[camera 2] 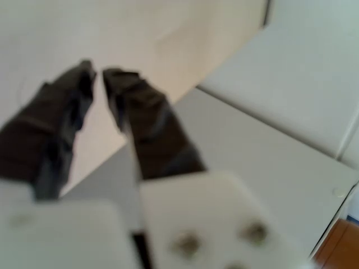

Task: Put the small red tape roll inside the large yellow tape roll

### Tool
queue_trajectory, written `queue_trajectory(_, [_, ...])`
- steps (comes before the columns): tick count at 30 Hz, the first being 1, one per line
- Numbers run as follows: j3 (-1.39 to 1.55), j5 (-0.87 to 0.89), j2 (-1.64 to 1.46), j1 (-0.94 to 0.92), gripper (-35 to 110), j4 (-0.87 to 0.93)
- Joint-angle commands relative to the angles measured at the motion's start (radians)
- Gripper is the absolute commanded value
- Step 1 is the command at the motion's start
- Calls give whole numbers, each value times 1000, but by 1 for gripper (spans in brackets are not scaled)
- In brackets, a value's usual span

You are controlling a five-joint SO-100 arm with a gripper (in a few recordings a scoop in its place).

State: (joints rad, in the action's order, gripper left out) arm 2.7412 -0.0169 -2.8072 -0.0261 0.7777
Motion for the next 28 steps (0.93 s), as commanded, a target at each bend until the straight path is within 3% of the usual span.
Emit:
queue_trajectory(1, [84, 9, -212, -15, 0, 41])
queue_trajectory(6, [225, 9, -528, 0, 0, 196])
queue_trajectory(21, [345, 25, -528, 35, 0, 451])
queue_trajectory(28, [374, 37, -528, 49, 0, 465])
